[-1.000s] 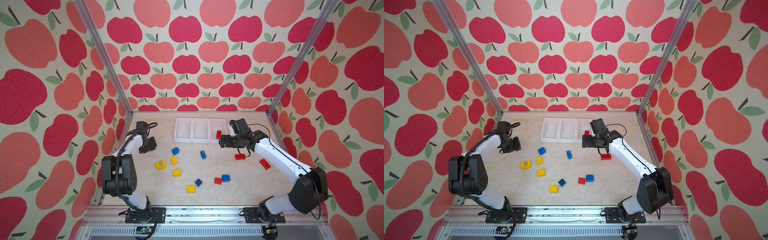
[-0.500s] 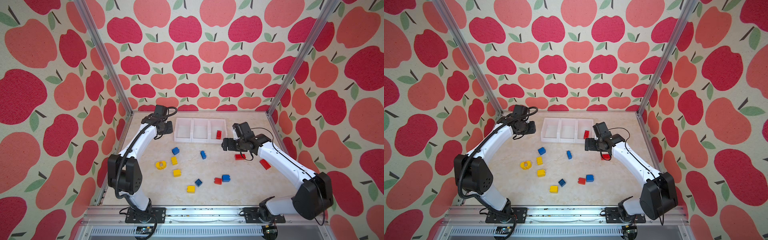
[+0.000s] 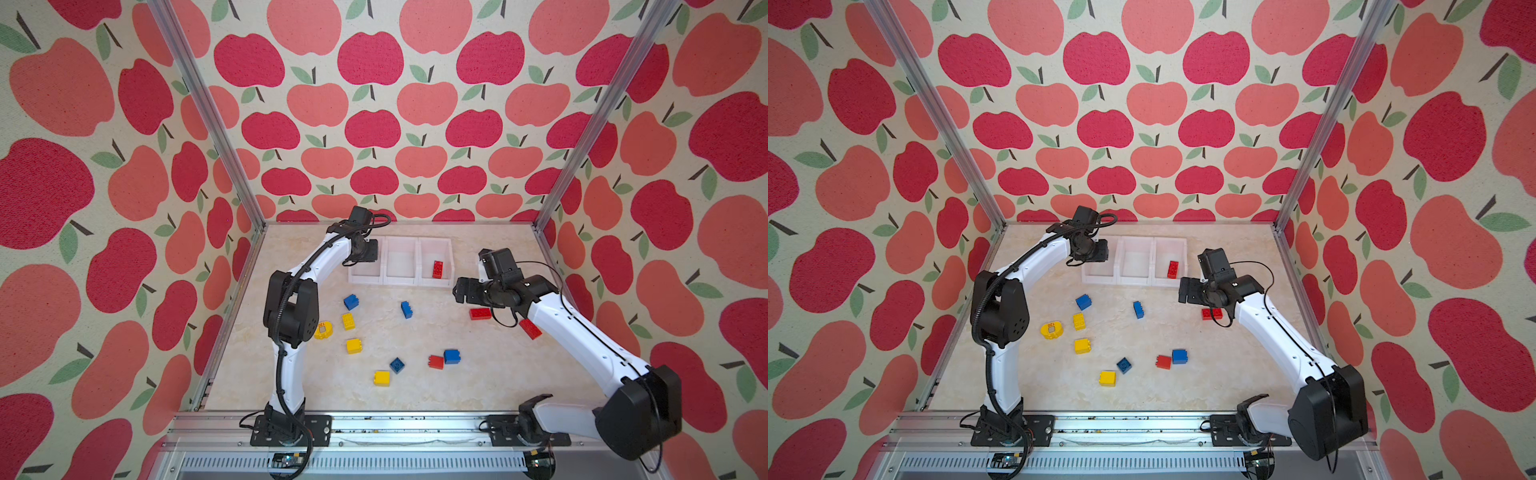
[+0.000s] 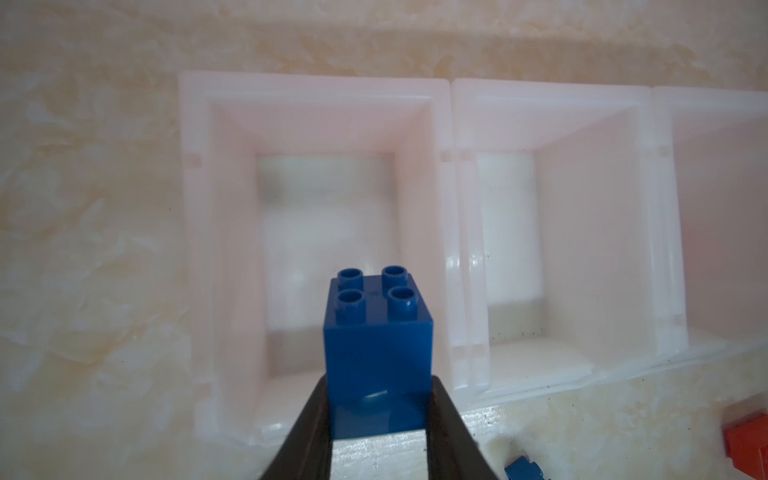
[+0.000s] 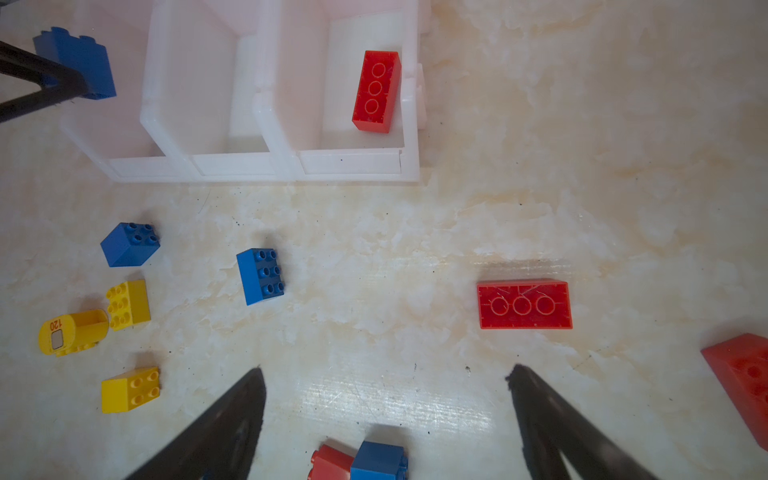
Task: Sort the legos into containers by color
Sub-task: 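Lift the blue brick with the left gripper toward the white bin, then release the blue brick into the bin compartment nearest the left gripper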
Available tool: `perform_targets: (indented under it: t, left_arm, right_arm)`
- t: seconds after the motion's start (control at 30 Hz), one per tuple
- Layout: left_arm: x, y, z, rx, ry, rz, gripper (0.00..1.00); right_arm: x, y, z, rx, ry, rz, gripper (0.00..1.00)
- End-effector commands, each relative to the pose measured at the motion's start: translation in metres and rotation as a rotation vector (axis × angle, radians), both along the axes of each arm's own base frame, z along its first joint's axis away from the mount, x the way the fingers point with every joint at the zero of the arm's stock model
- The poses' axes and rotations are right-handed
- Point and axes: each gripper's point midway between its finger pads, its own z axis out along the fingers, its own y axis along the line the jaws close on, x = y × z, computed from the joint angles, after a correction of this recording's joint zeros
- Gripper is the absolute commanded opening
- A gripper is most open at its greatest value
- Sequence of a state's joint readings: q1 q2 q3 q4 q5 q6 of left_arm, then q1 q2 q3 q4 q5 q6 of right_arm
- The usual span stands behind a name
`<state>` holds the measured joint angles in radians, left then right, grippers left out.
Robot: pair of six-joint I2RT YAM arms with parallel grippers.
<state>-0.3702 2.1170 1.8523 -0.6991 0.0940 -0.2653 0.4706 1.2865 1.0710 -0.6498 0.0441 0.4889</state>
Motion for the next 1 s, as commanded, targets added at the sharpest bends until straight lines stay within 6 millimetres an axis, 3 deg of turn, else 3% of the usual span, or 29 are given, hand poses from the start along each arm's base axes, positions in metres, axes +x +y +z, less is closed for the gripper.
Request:
perform_targets:
  t: [0.0, 0.13, 0.27, 0.7, 0.97]
  left_arm:
    - [0.008, -0.003, 0.003, 0.006, -0.013, -0.022, 0.3]
    - [0.01, 0.001, 0.001, 0.037, -0.017, -0.015, 0.52]
    - [0.009, 0.002, 0.008, 0.035, -0.037, -0.013, 0.6]
    - [-0.007, 0.005, 0.032, -0.021, -0.105, 0.003, 0.67]
    - [-0.033, 0.012, 0.051, -0.087, -0.148, 0.017, 0.74]
  right_arm:
    - [-0.005, -0.01, -0.001, -0.013, 0.012, -0.032, 0.95]
    - [-0.005, -0.011, -0.002, -0.013, 0.016, -0.034, 0.95]
    - [-0.005, -0.012, -0.005, -0.012, 0.022, -0.035, 0.95]
    - [-0.009, -0.022, -0.016, -0.023, 0.058, -0.079, 0.95]
    - [-0.002, -0.057, -0.036, -0.156, 0.108, -0.082, 0.99]
